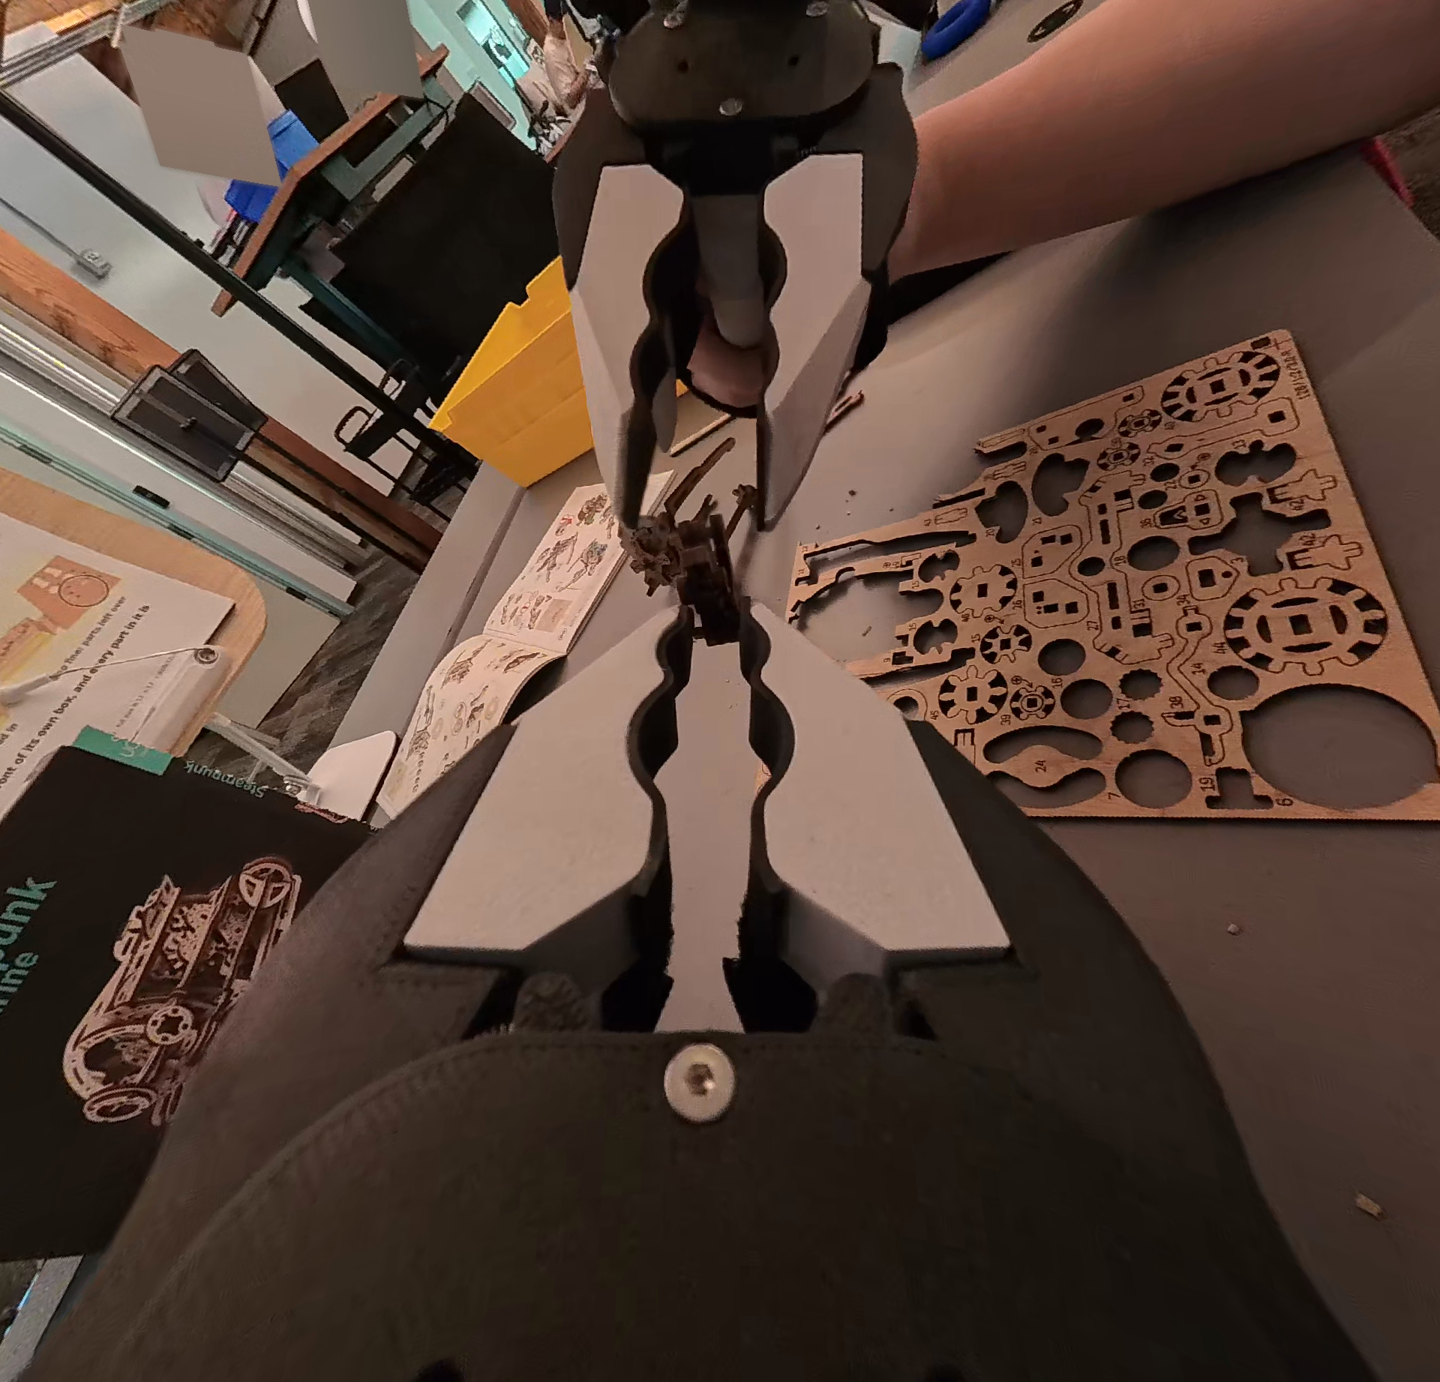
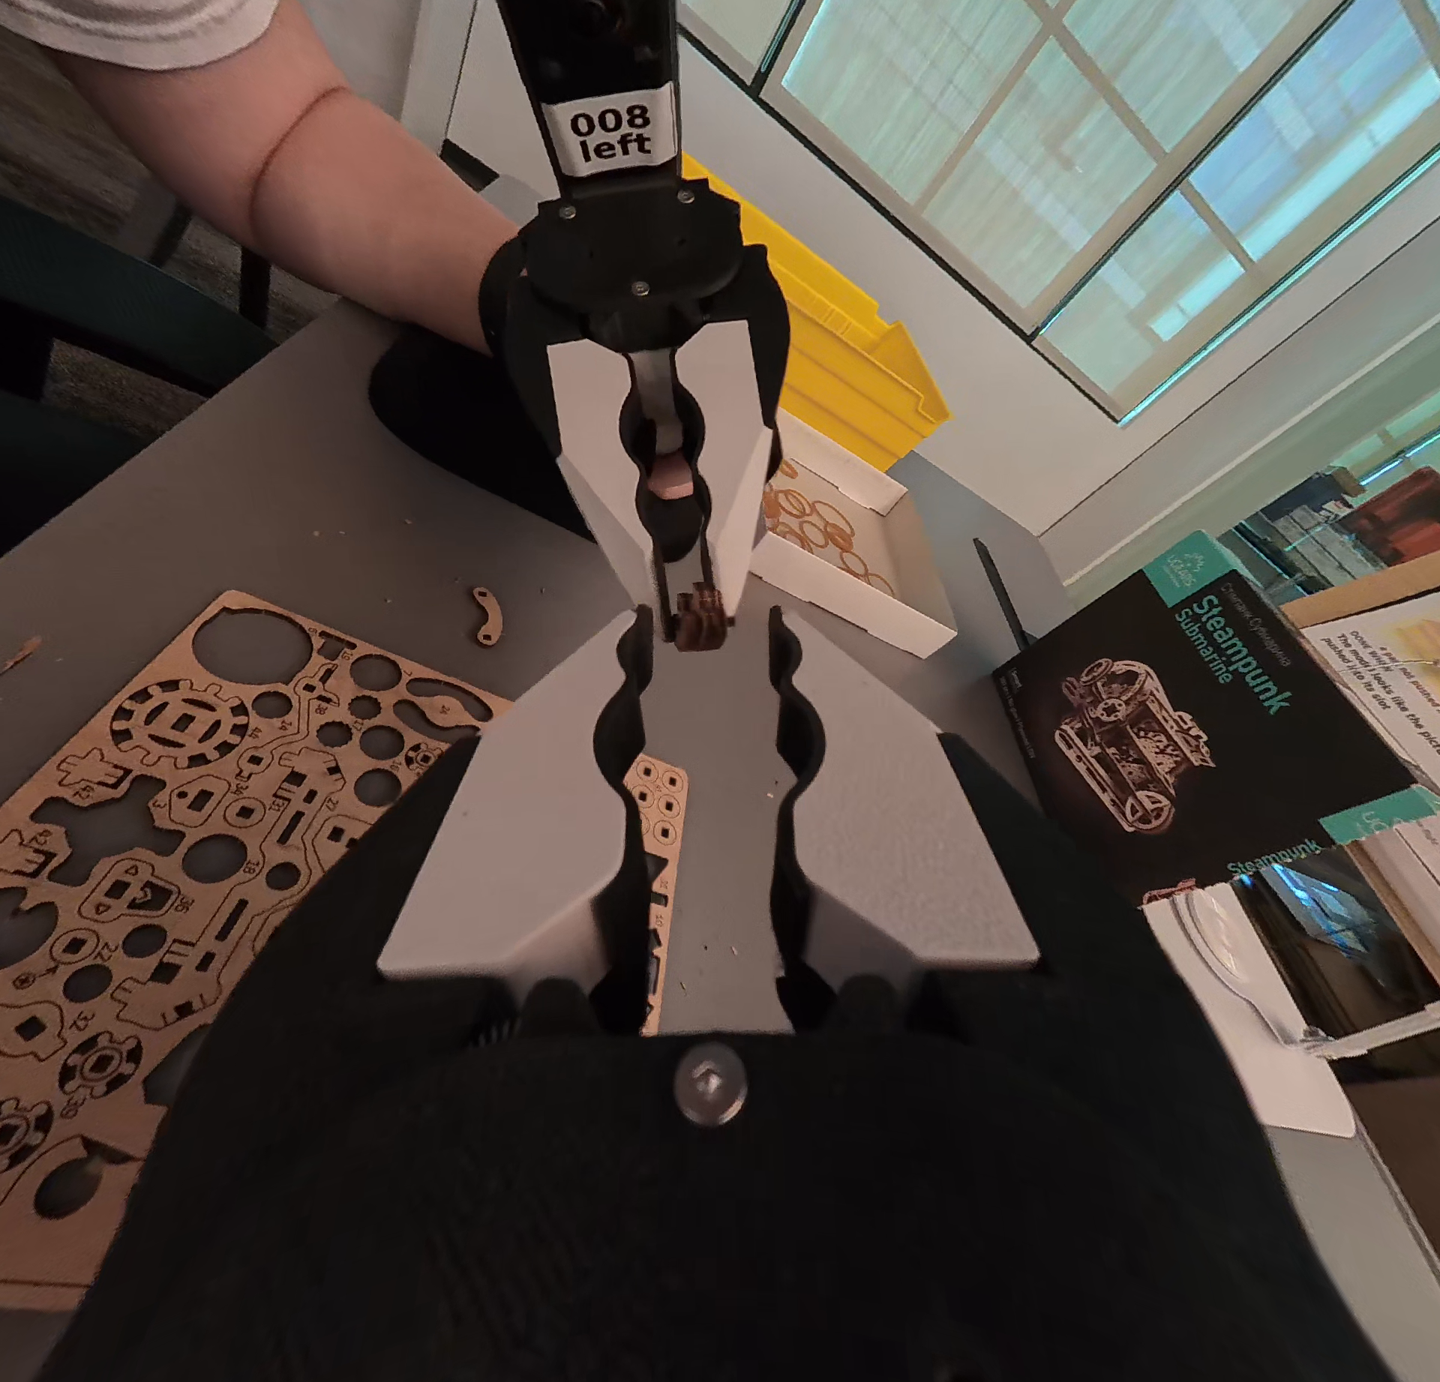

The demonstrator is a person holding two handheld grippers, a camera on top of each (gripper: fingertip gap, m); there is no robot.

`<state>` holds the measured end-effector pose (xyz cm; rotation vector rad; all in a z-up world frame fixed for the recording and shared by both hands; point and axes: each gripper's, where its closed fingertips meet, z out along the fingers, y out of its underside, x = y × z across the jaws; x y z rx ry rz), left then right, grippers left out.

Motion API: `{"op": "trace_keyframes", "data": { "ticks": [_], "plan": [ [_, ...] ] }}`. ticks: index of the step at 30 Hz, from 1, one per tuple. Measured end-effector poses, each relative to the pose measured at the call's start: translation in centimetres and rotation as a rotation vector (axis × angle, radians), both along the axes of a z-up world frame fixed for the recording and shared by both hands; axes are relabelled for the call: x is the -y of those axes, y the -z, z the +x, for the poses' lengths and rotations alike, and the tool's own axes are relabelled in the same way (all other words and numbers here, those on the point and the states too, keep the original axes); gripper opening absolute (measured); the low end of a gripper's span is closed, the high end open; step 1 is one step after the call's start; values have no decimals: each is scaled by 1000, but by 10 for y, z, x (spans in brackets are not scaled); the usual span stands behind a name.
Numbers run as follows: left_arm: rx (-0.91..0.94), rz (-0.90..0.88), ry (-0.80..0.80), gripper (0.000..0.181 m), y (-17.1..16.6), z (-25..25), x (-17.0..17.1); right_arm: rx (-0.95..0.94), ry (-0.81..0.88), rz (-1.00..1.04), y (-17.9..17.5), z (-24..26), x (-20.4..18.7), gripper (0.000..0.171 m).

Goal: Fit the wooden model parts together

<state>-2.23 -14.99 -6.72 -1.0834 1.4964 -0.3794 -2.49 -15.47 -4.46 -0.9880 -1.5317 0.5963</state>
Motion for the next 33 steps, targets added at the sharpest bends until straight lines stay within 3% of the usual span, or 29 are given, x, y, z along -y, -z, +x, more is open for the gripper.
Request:
{"op": "trace_keyframes", "data": {
  "ticks": [15, 24, 28, 33],
  "plan": [
    [-53, -15, 85, 10, 8, -2, 11, 60, -63, -85, 12, -3, 10, 27],
    [-57, -50, 106, 10, 10, -1, 14, 83, -81, -108, 19, -6, 12, 14],
    [-55, -134, 135, 10, 12, -1, 18, 74, -114, -178, 19, -6, 16, 12],
    [6, -376, 191, 10, 4, -2, 25, 2, -175, -415, 11, -7, 18, 12]
  ]
}}
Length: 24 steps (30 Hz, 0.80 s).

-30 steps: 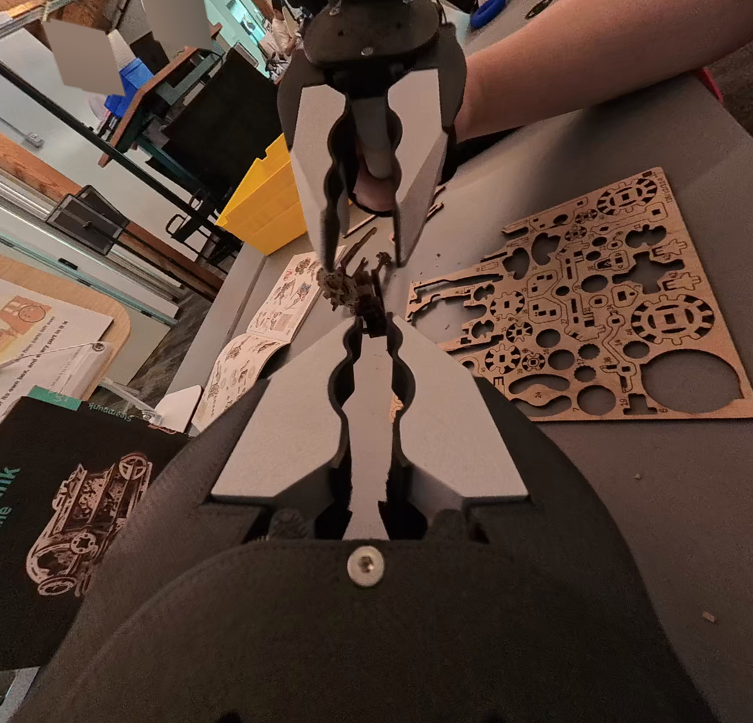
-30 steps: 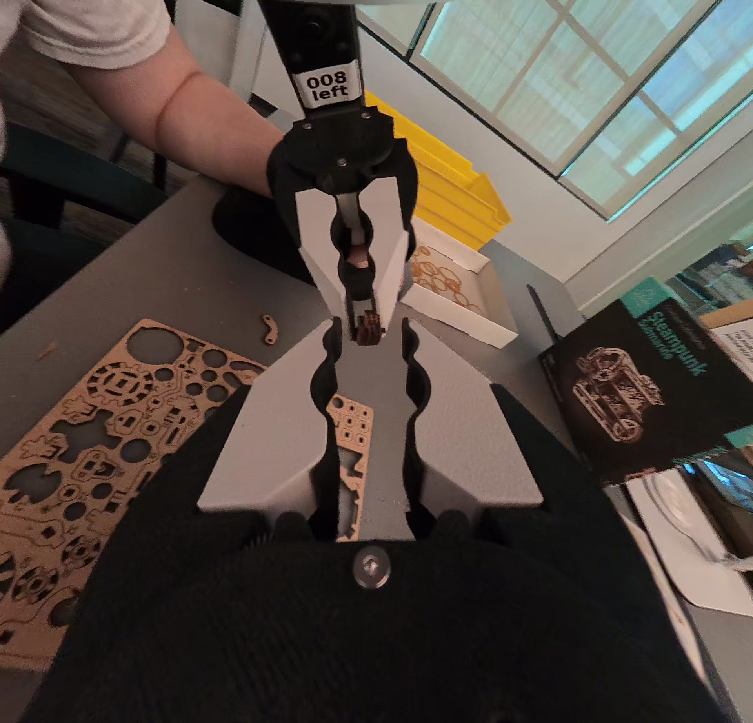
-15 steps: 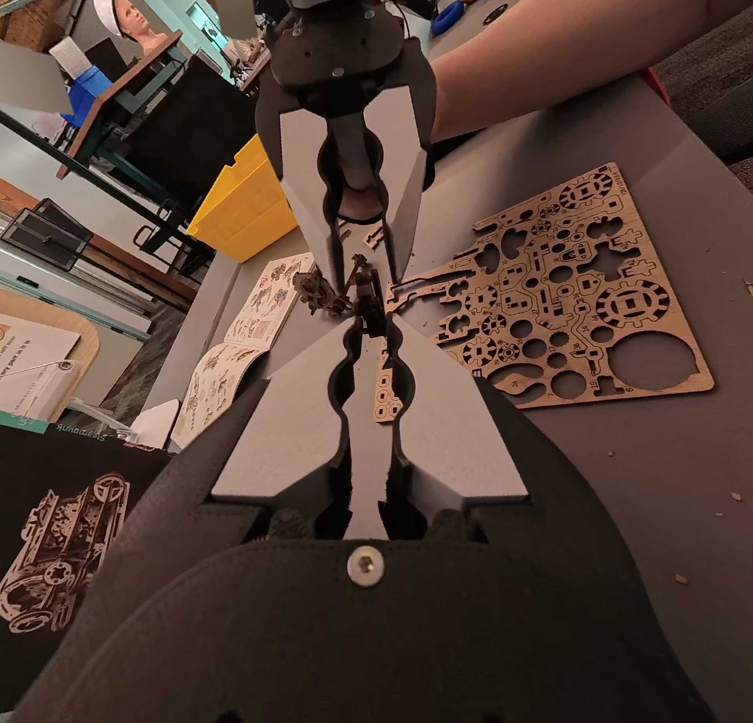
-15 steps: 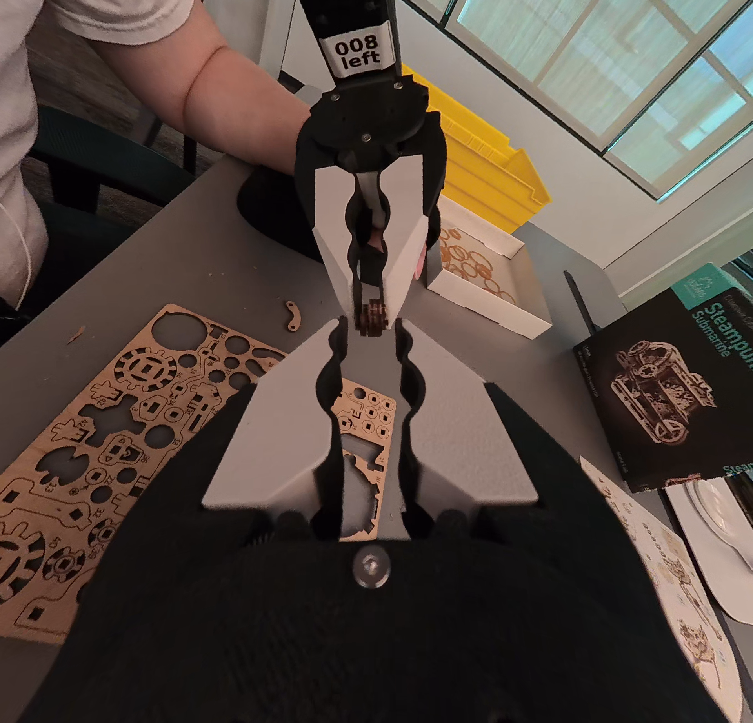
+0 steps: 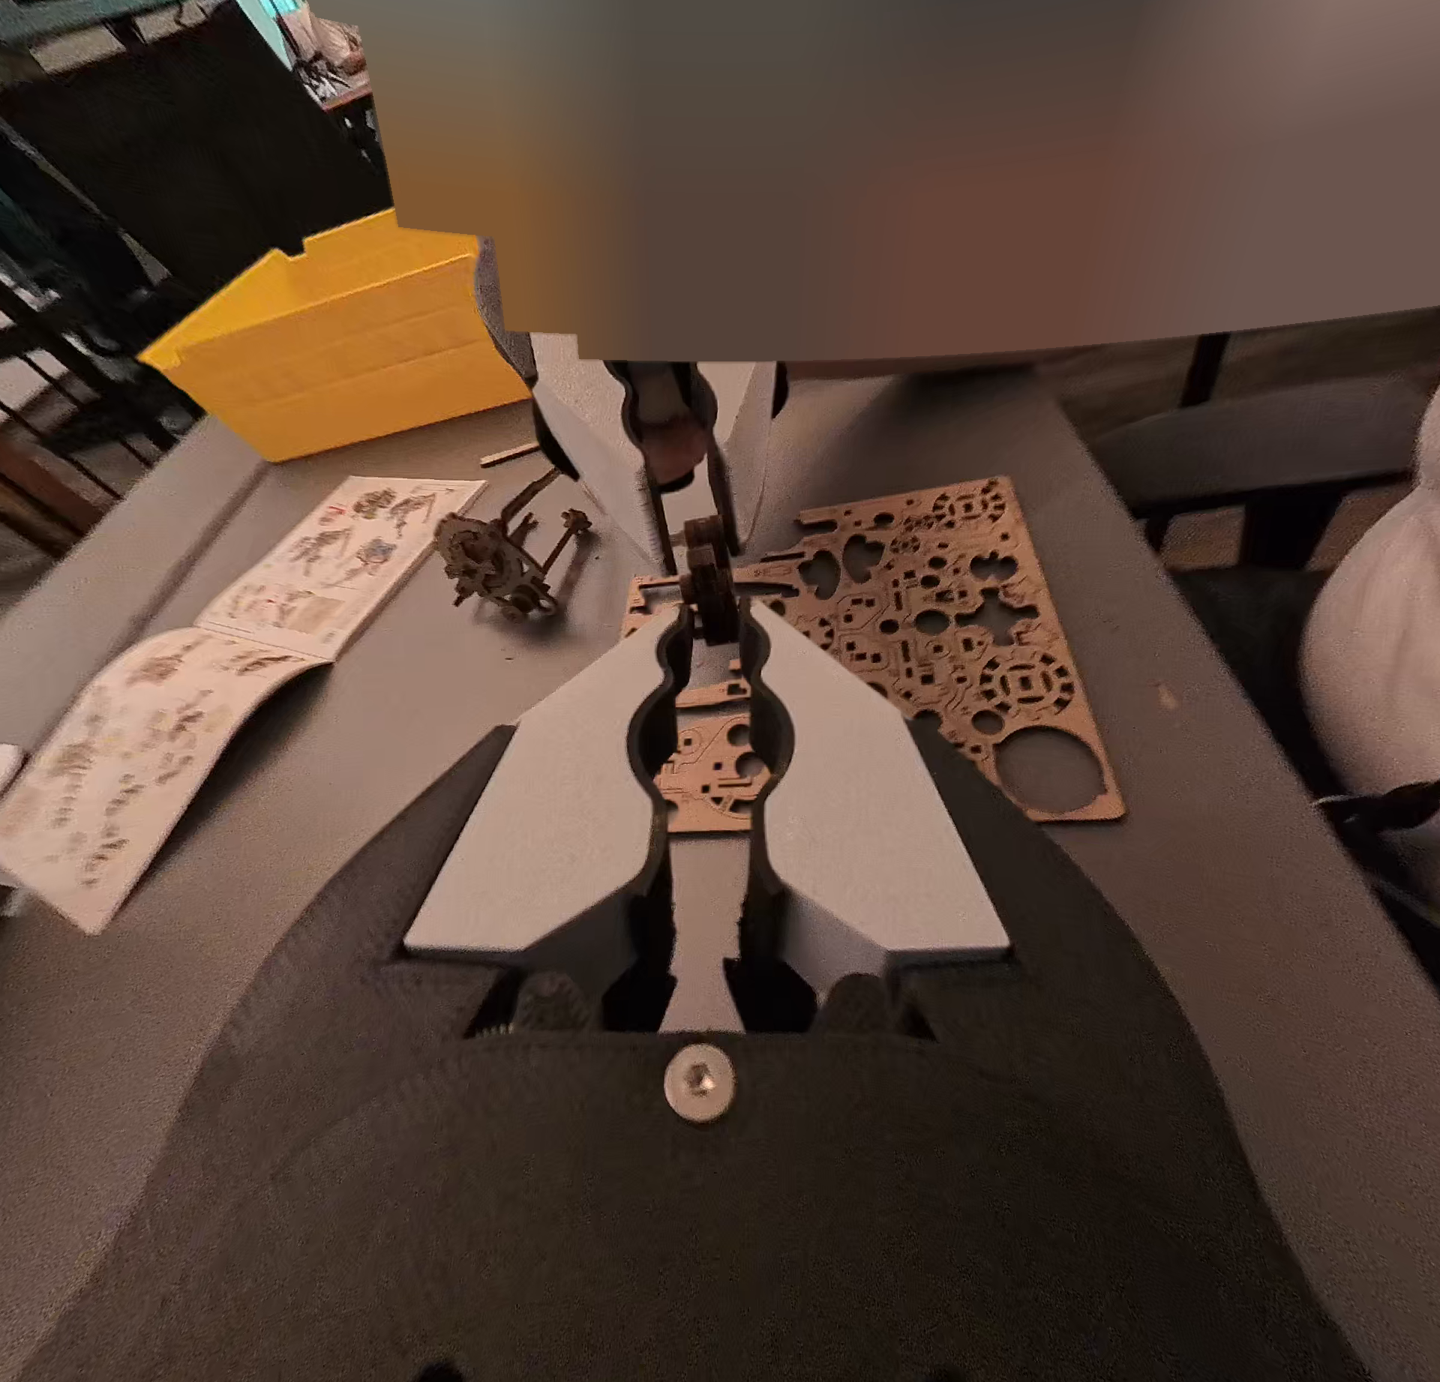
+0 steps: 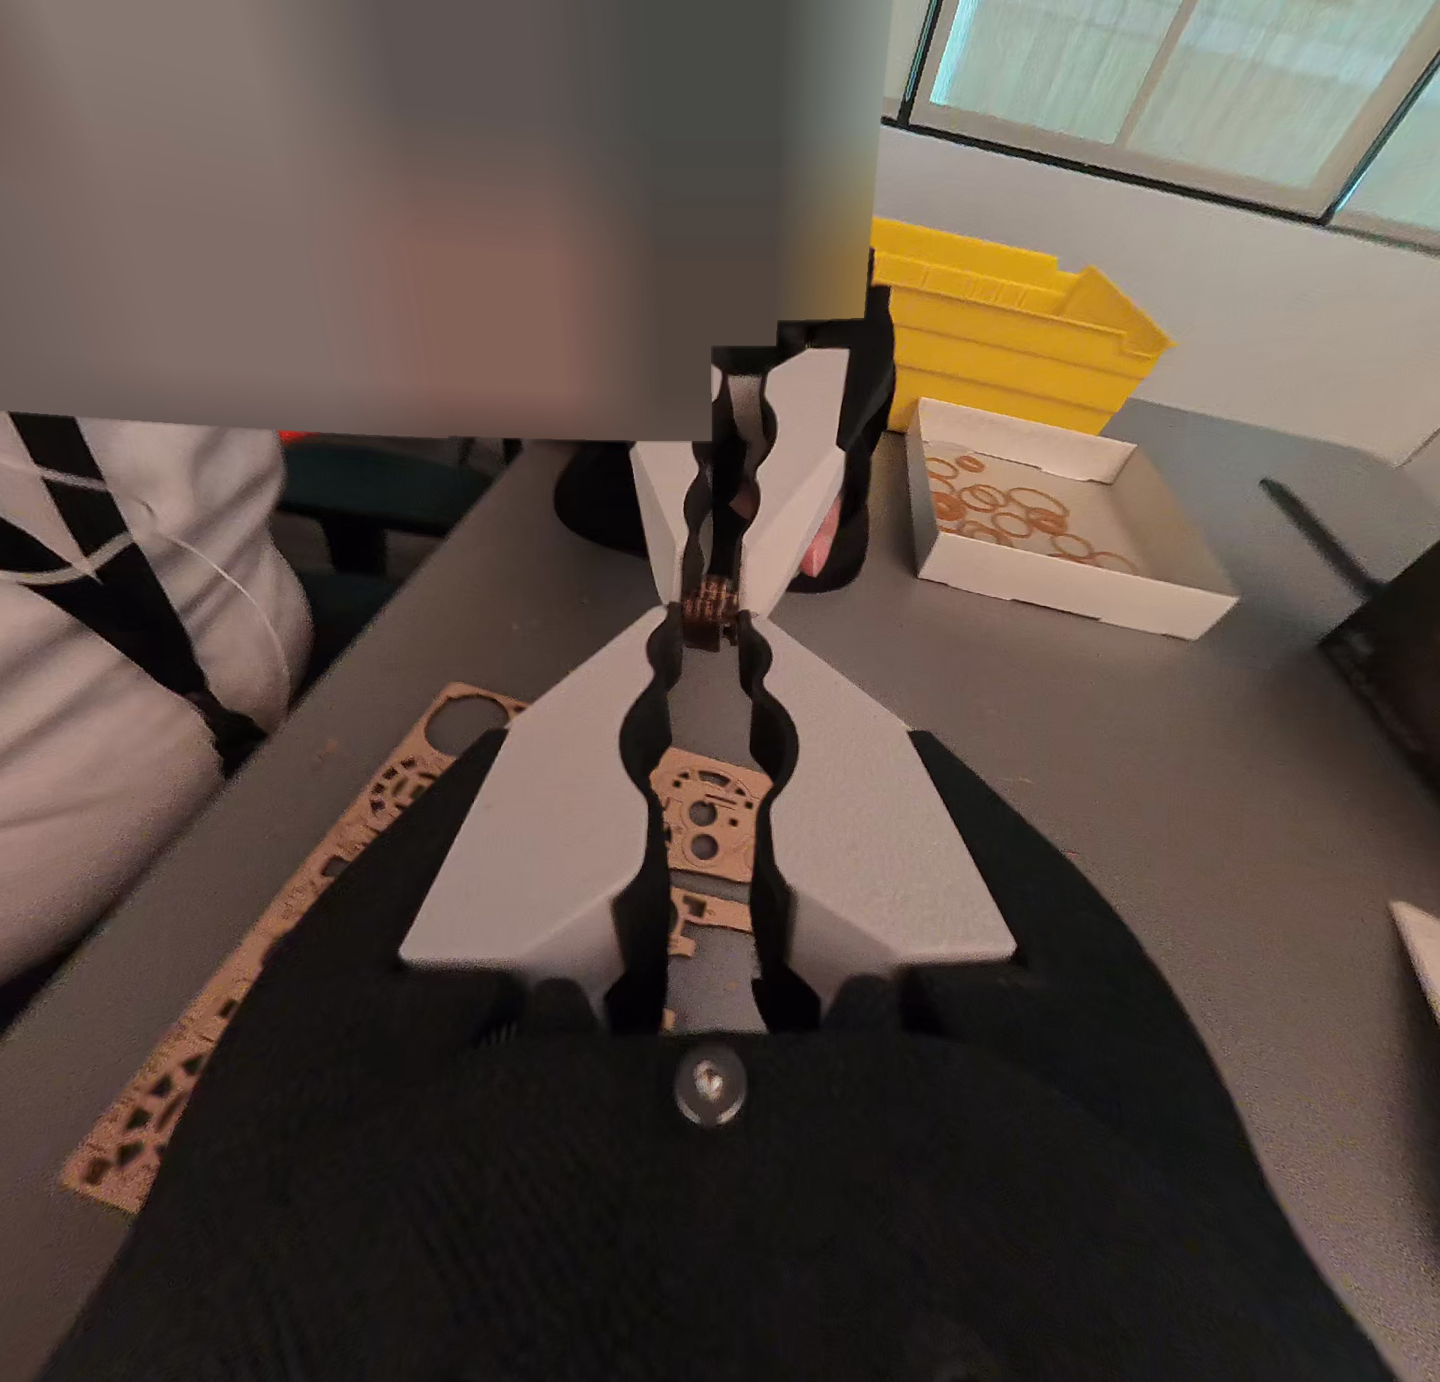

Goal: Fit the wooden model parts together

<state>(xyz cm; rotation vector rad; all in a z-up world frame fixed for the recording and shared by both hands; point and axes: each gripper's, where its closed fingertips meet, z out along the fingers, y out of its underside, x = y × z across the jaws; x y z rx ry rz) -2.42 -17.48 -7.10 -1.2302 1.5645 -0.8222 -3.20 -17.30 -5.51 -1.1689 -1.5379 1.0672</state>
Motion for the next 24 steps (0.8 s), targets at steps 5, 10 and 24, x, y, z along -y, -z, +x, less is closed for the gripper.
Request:
{"op": "trace_keyframes", "data": {
  "ticks": [5, 10, 24],
  "plan": [
    [50, -223, -4, 9, -8, 1, -2, -65, -34, -219, -8, 2, -4, 14],
    [103, -467, 46, 9, -18, 1, 3, -160, -40, -252, -19, 7, -10, 25],
    [205, -709, 193, 9, -40, -3, 16, -260, -65, -202, -28, 5, -3, 3]
  ]
}}
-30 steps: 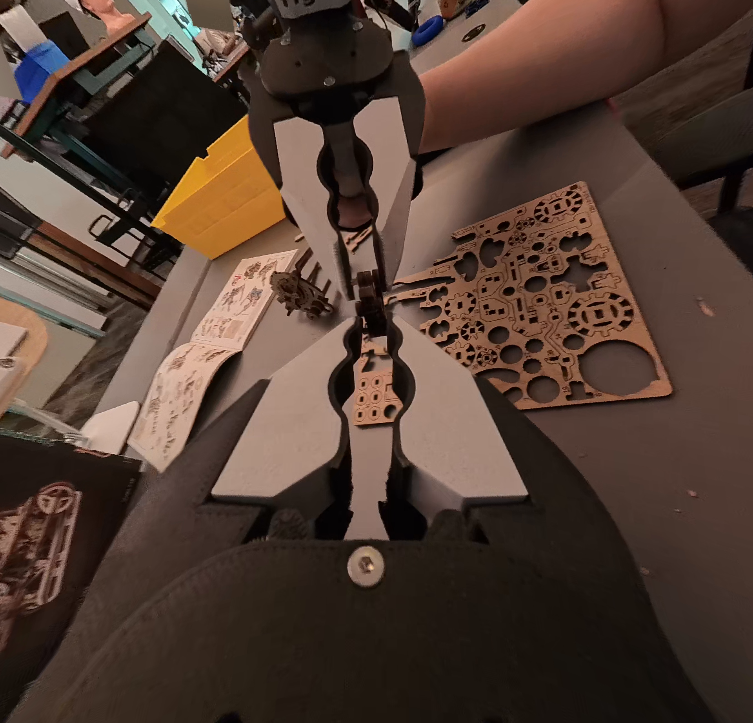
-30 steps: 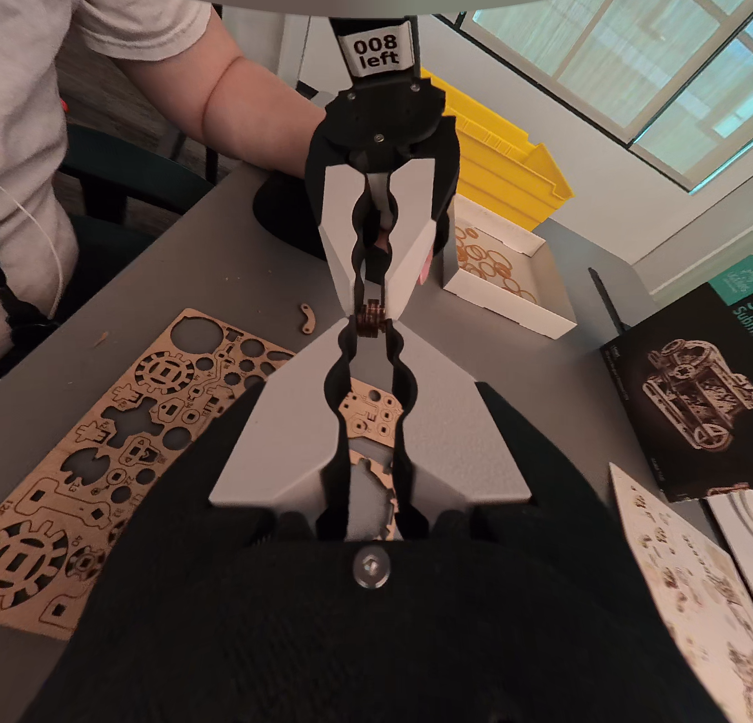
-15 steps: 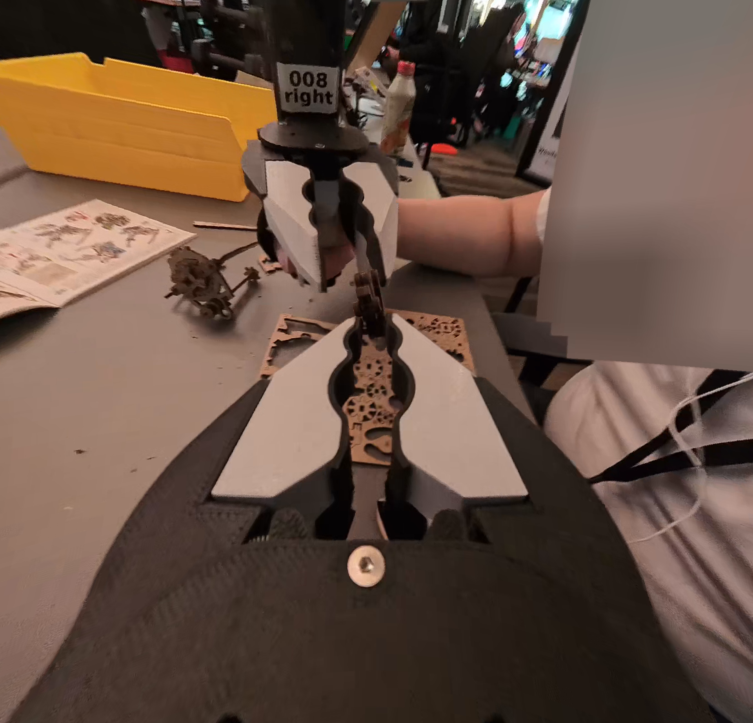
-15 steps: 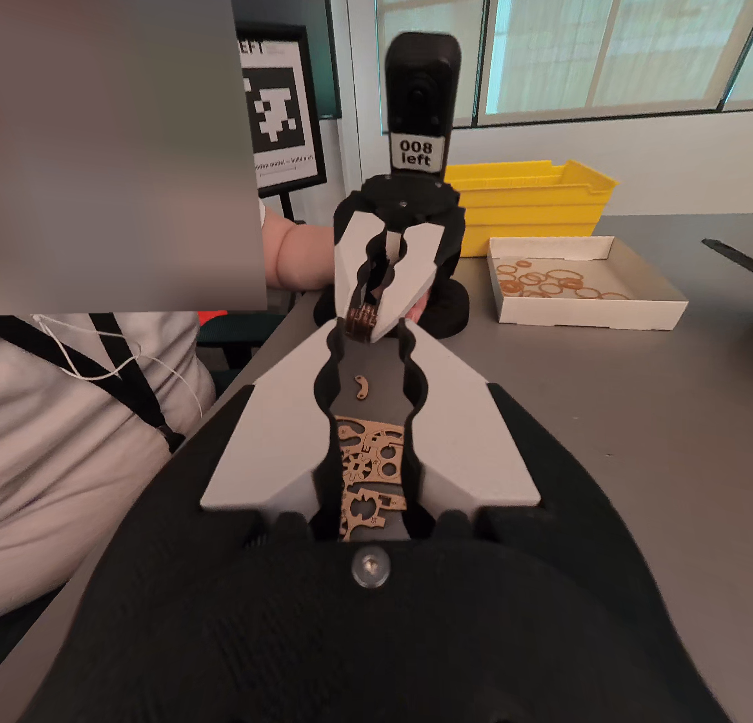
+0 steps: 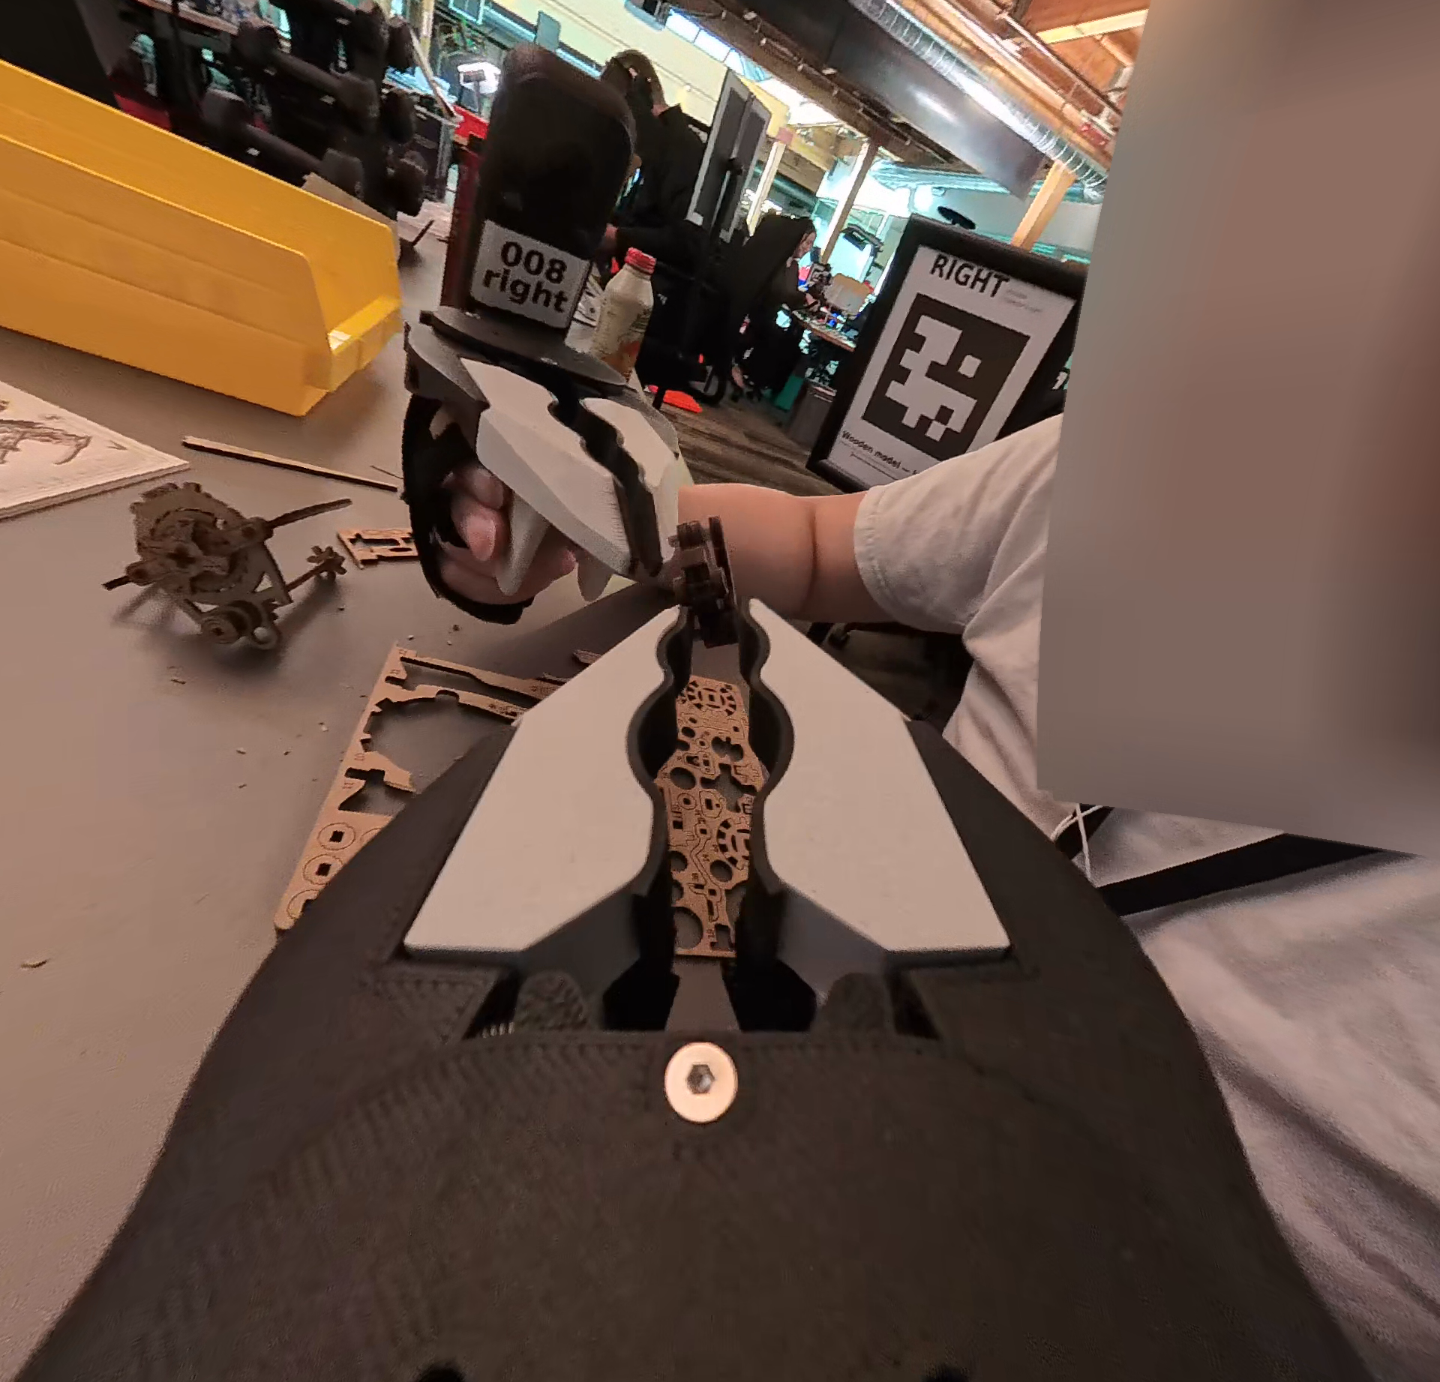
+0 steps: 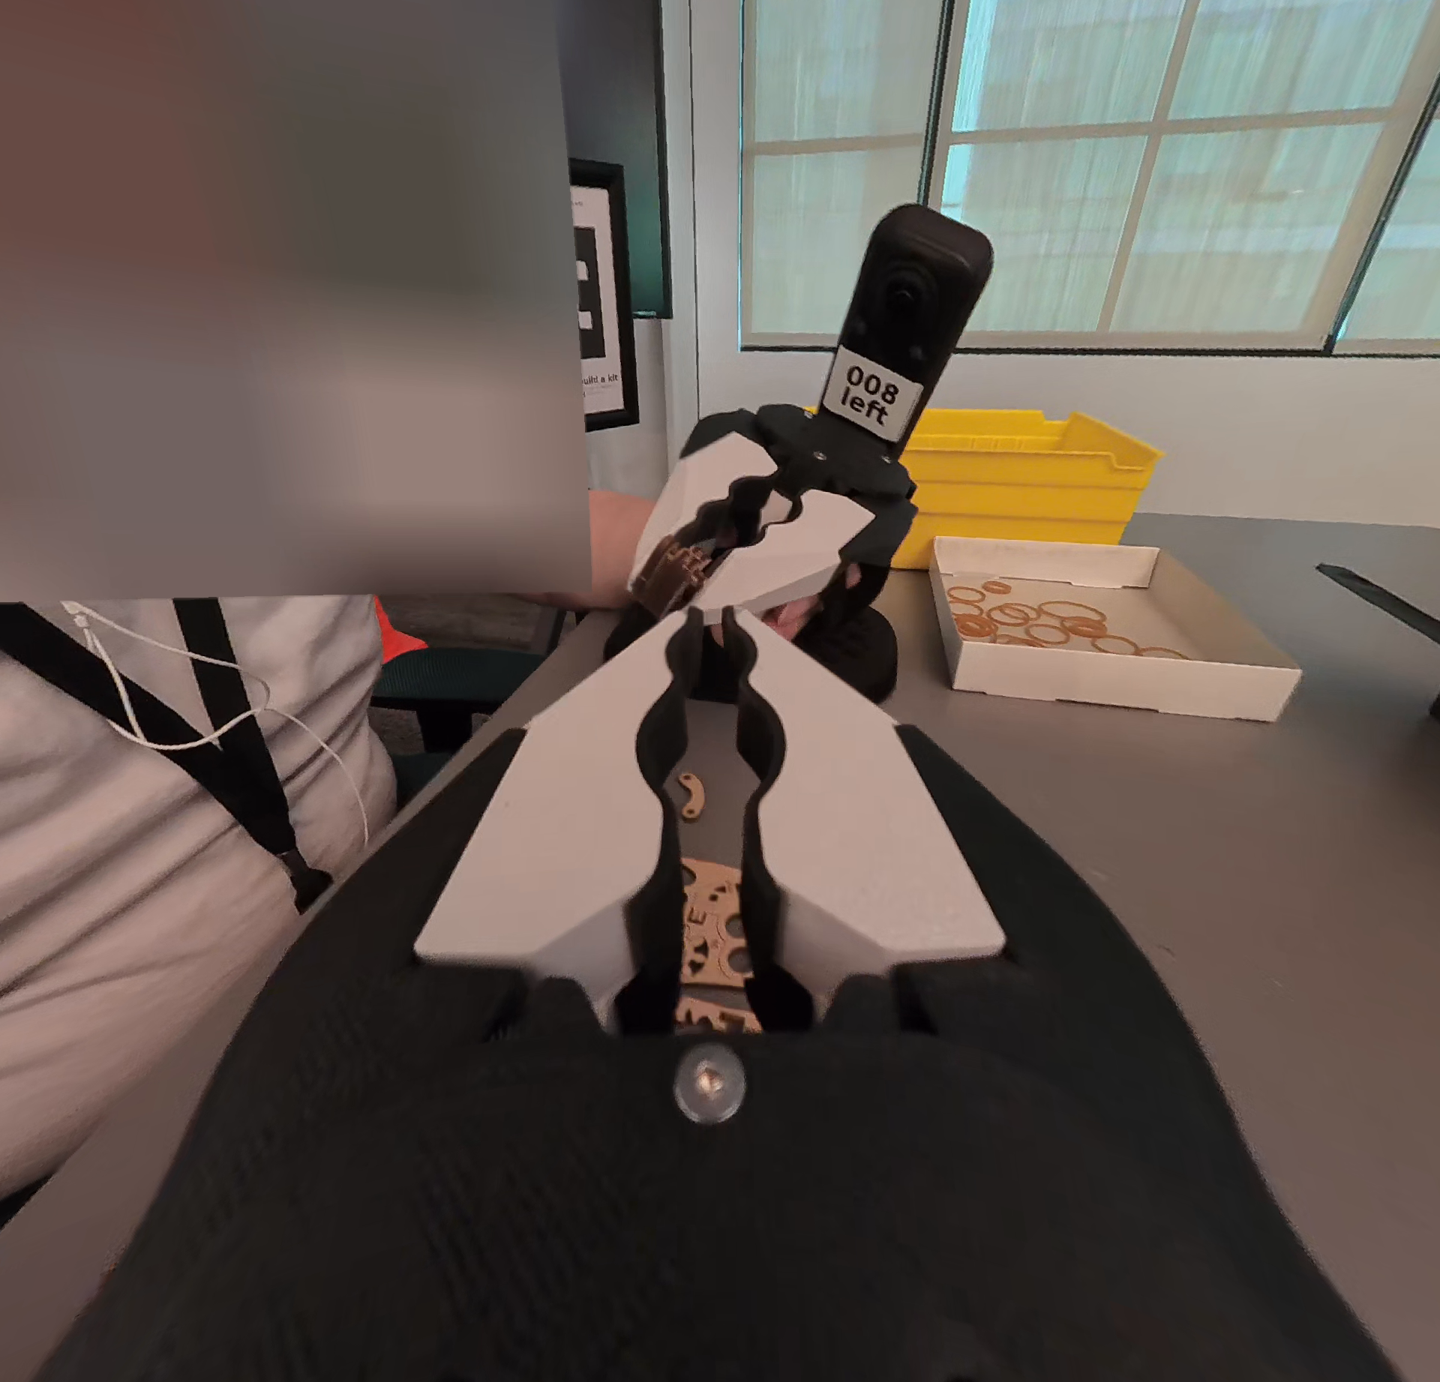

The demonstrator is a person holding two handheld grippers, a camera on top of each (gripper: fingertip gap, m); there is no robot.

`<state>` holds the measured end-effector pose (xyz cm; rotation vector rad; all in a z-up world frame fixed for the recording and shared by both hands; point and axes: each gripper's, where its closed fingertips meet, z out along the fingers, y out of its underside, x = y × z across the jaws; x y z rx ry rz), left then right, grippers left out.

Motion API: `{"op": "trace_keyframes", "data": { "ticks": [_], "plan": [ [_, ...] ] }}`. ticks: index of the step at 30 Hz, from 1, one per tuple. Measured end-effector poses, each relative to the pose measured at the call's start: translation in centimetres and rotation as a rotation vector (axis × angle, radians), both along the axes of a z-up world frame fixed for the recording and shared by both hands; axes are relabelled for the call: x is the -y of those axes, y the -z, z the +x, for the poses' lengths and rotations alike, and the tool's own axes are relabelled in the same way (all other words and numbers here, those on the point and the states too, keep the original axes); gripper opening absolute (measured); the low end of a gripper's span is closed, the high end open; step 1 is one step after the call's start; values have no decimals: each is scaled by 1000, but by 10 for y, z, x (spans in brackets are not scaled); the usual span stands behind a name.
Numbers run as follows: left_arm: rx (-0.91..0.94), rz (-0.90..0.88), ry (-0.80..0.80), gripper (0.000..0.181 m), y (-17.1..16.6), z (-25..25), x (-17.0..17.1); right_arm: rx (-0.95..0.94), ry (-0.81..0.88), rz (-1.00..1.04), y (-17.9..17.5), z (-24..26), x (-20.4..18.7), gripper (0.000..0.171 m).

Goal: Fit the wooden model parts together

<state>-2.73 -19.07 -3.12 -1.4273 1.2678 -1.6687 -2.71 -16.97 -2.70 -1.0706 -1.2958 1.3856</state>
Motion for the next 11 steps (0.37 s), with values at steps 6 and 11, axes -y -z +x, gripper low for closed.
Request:
{"op": "trace_keyframes", "data": {
  "ticks": [6, 11],
  "plan": [
    [68, 21, 90, 9, -9, -4, 16, -38, -95, -9, -8, -3, 20, 7],
    [181, 113, 164, 9, -20, -11, 34, -122, -170, -44, -26, -6, 40, 7]
  ]
}}
